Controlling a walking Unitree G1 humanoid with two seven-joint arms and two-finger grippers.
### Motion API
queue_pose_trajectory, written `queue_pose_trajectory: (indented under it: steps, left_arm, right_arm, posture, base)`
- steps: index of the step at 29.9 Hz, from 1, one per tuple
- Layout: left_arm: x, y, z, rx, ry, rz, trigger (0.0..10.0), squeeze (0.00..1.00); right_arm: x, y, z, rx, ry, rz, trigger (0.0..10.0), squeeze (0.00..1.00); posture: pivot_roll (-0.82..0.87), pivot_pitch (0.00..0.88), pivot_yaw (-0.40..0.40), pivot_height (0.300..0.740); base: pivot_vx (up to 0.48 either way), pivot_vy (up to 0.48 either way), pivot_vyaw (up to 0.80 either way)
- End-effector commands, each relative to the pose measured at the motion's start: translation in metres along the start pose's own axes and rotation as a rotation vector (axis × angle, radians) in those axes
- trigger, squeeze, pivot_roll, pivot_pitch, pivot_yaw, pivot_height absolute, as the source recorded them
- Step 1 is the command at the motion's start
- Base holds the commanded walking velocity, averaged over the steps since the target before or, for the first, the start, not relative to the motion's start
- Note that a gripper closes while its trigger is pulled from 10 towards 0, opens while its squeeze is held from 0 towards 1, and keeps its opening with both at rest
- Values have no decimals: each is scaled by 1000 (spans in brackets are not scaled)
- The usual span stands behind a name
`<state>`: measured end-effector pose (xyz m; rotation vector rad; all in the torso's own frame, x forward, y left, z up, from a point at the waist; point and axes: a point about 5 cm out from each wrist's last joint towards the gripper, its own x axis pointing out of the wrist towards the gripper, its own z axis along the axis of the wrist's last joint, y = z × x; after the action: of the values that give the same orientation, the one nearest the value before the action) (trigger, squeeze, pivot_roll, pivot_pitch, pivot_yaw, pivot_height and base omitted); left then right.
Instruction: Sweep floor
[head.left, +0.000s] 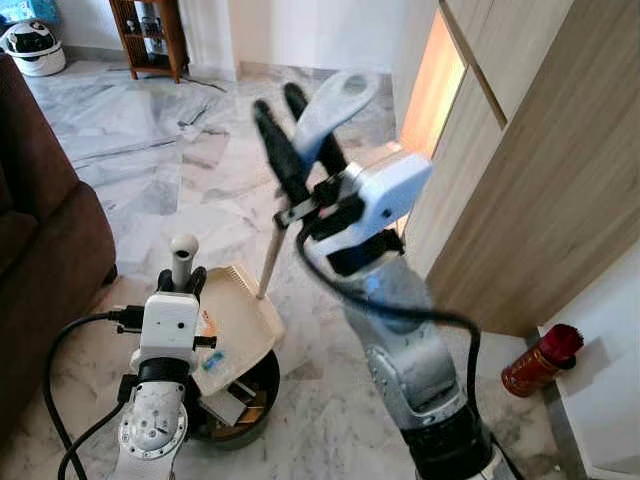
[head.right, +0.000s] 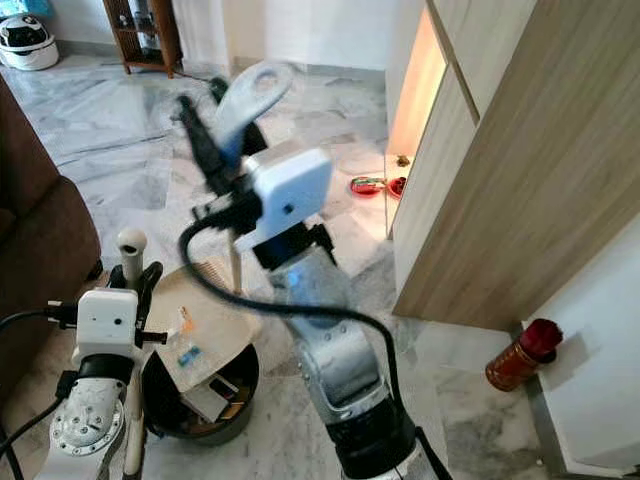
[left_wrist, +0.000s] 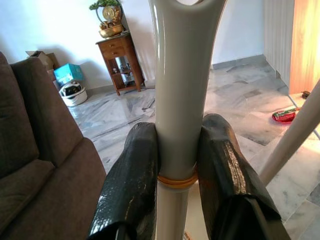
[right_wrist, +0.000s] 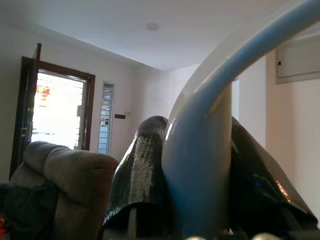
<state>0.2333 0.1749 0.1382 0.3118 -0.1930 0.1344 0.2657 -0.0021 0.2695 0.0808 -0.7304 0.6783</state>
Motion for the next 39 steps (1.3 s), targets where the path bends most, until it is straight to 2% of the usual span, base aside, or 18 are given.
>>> queue_pose_trajectory:
  steps: [1, 6, 15, 17, 18, 22, 23, 24, 25, 29, 32, 34, 35, 36, 39]
  left_arm:
    - [0, -3, 9, 0, -52, -18, 10000, 0]
    - [-1, -6, 8, 6, -49, -26, 10000, 0]
    - [-1, -6, 8, 11, -51, -35, 10000, 0]
    - [0, -6, 8, 12, -53, -39, 10000, 0]
    - [0, -6, 8, 12, -53, -39, 10000, 0]
    - [0, -5, 8, 13, -52, -38, 10000, 0]
    - [0, -4, 7, 16, -49, -36, 10000, 0]
    - [0, -3, 7, 17, -49, -36, 10000, 0]
    - [-1, -3, 6, 20, -46, -38, 10000, 0]
    - [-2, 2, 4, 28, -39, -34, 10000, 0]
    - [-4, 7, 3, 38, -34, -30, 10000, 0]
    - [-4, 7, 3, 39, -34, -30, 10000, 0]
    - [-4, 9, 3, 42, -32, -28, 10000, 0]
    - [-4, 9, 3, 42, -32, -28, 10000, 0]
    - [-5, 11, 2, 42, -27, -27, 10000, 0]
  right_arm:
    - [3, 5, 26, -61, -148, 37, 10000, 0]
    - [1, 8, 26, -149, -168, 68, 10000, 0]
    - [0, 8, 24, -186, -164, 60, 10000, 0]
    - [0, -2, 21, -255, -144, 21, 10000, 0]
    - [0, -2, 21, -255, -144, 21, 10000, 0]
    - [-7, -26, 10, -370, -60, -23, 10000, 0]
    - [-12, -38, 4, -421, -11, -41, 10000, 0]
    - [-13, -40, 3, -431, -1, -46, 10000, 0]
    - [-19, -51, 0, -487, 41, -69, 10000, 0]
    - [-33, -73, -7, -553, 132, -125, 10000, 0]
    - [-57, -93, -15, -534, 225, -204, 10000, 0]
    - [-61, -95, -16, -517, 233, -214, 10000, 0]
    - [-70, -100, -20, -489, 264, -240, 10000, 0]
    - [-70, -100, -20, -489, 264, -240, 10000, 0]
    - [-85, -107, -24, -422, 308, -296, 10000, 0]
  posture:
    - [102, 104, -59, 740]
    - [104, 108, -59, 740]
    - [101, 106, -56, 740]
    - [99, 103, -58, 740]
    - [99, 103, -58, 740]
    - [96, 104, -58, 740]
    - [92, 103, -58, 740]
    - [92, 103, -58, 740]
    - [88, 104, -57, 740]
    - [78, 104, -54, 740]
    - [76, 106, -52, 740]
    - [76, 107, -50, 740]
    - [70, 108, -45, 740]
    - [70, 108, -45, 740]
    - [67, 110, -41, 740]
  base:
    - [0, 0, 0]
    - [0, 0, 0]
    - [0, 0, 0]
    - [0, 0, 0]
    - [0, 0, 0]
    - [0, 0, 0]
    - [0, 0, 0]
    - [0, 0, 0]
    - [0, 0, 0]
    - [0, 0, 0]
    - [0, 0, 0]
    - [0, 0, 0]
    - [0, 0, 0]
    - [0, 0, 0]
    - [0, 0, 0]
